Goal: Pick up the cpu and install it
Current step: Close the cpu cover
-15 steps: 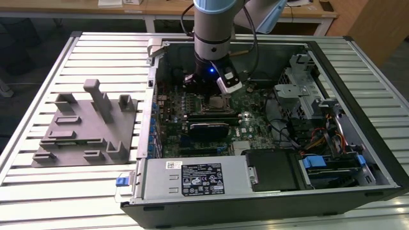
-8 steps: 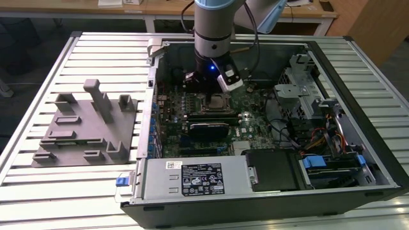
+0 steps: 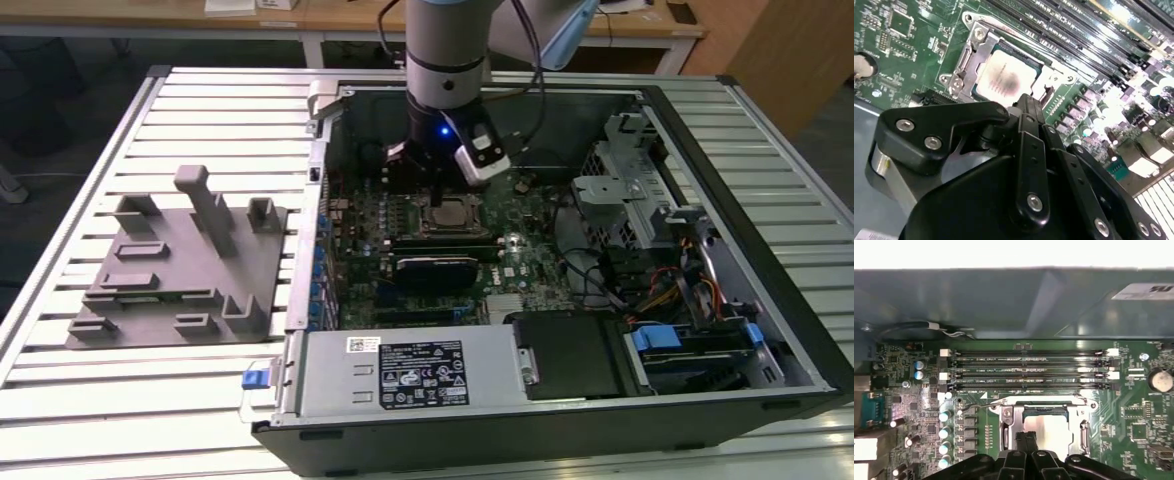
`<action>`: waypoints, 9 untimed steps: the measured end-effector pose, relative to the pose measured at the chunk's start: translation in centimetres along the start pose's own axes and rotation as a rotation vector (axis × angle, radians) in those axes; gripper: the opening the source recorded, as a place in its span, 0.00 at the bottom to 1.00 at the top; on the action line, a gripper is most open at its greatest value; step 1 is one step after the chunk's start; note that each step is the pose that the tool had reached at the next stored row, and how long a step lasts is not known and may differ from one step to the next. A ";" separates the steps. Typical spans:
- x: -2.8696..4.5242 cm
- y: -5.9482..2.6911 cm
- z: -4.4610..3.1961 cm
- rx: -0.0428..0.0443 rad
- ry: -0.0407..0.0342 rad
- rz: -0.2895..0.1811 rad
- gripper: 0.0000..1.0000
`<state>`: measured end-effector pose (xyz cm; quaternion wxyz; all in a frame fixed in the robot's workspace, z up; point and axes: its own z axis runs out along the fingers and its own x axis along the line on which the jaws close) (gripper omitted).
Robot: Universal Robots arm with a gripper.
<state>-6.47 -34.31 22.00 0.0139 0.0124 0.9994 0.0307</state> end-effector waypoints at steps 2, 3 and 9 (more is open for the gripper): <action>-0.01 0.02 -0.42 0.0001 -0.0014 0.000 0.11; -0.02 0.04 -0.61 0.0000 -0.0022 0.000 0.11; -0.05 0.10 -1.72 0.0000 -0.0061 0.000 0.11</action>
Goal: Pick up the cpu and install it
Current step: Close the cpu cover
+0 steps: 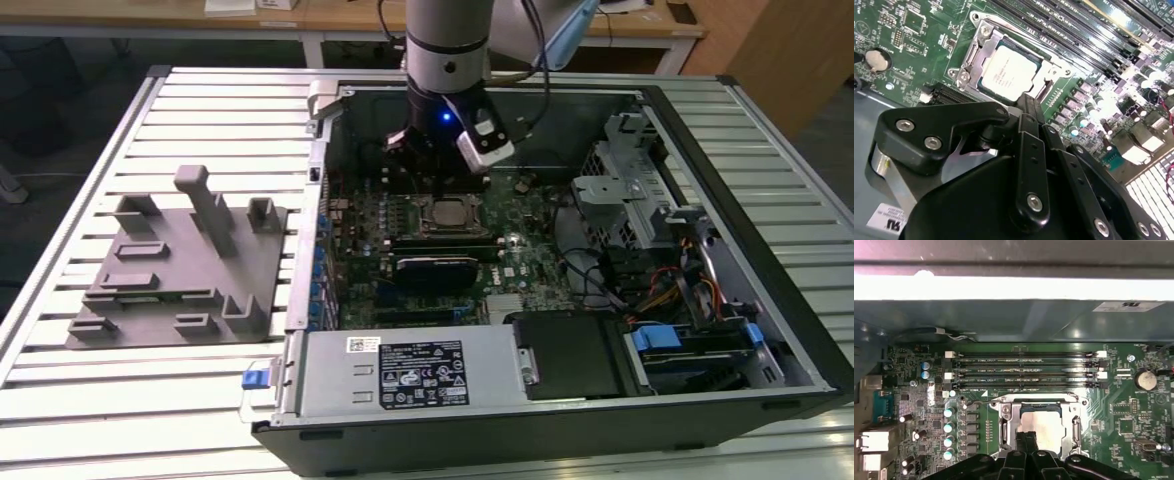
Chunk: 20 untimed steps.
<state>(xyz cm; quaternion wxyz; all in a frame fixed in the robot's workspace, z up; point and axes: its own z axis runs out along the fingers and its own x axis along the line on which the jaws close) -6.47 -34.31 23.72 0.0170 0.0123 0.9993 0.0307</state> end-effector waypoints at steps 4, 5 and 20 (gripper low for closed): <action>0.00 0.01 -0.07 0.0007 -0.0004 0.000 0.11; 0.00 0.01 -0.07 0.0008 -0.0003 0.000 0.11; -2.32 -0.10 0.01 0.0196 0.0018 -0.001 0.11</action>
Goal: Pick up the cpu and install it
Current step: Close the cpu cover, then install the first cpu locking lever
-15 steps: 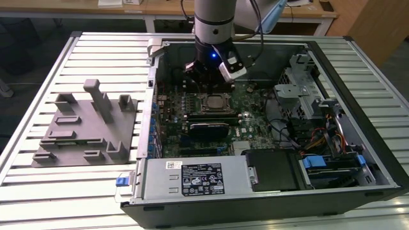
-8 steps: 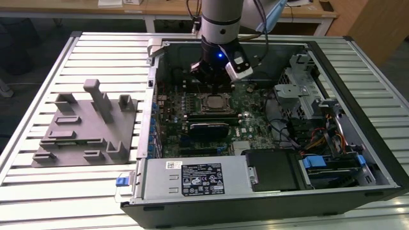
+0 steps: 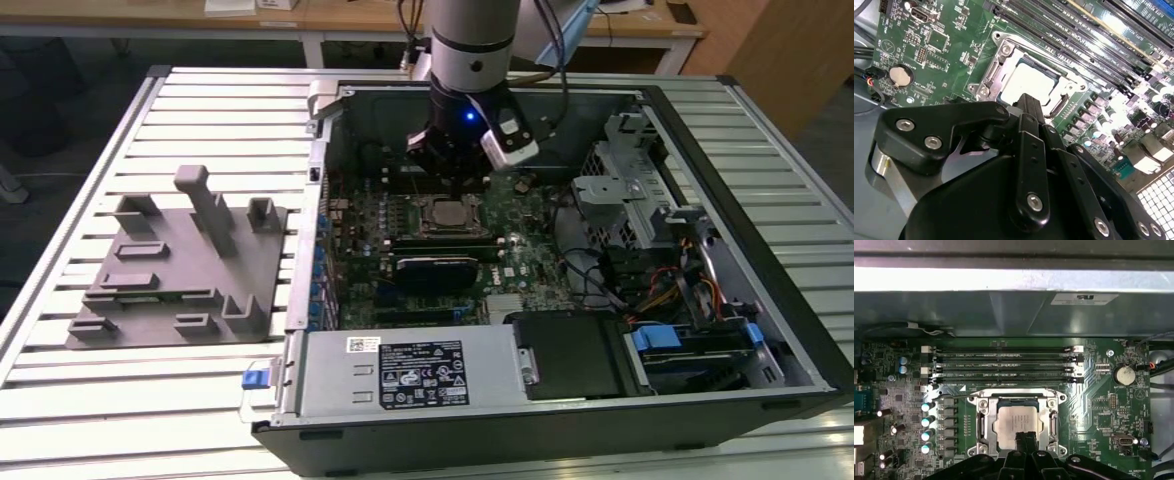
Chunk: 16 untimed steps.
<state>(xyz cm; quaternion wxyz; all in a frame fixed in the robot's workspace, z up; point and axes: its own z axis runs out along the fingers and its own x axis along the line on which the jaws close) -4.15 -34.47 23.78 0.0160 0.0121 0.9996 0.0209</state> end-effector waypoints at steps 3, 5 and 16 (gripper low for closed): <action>0.00 -0.13 0.01 -0.0001 -0.0001 0.000 0.11; 0.00 -0.16 0.01 0.0000 0.0000 0.000 0.11; 0.06 -0.17 0.00 0.0001 0.0000 0.000 0.11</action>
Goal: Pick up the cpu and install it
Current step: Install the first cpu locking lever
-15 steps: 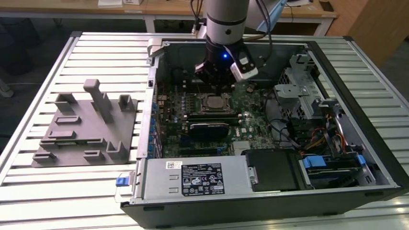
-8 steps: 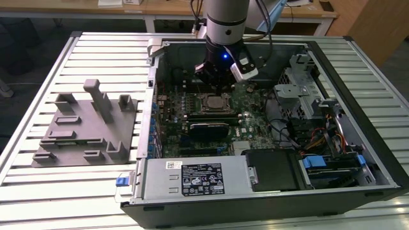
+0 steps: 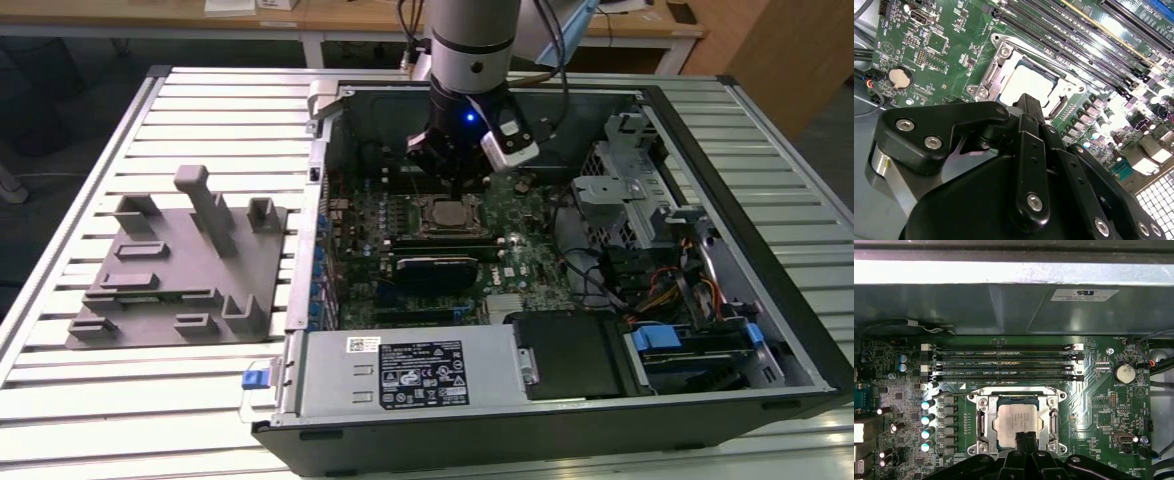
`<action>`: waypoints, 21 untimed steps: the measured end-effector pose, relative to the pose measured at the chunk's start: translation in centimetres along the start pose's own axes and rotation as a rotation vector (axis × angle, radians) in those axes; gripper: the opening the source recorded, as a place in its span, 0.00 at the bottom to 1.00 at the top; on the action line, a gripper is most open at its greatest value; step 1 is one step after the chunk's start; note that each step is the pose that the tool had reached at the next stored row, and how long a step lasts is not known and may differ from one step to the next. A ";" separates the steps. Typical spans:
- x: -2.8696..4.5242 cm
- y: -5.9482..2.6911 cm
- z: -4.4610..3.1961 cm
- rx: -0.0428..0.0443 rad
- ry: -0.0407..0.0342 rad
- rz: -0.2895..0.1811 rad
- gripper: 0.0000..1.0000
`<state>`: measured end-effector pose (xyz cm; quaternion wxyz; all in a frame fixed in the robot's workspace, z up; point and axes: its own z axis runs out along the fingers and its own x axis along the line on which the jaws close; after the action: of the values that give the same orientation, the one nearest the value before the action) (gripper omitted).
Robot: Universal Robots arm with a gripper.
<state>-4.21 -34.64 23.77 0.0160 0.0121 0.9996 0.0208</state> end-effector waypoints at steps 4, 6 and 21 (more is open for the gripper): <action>0.80 -0.02 -0.03 -0.0010 0.0001 0.000 0.11; 1.38 -0.03 -0.05 -0.0017 0.0002 0.000 0.11; 5.55 -0.13 -0.18 -0.0039 0.0000 0.002 0.11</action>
<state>-9.77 -34.63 23.77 0.0160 0.0134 0.9995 0.0228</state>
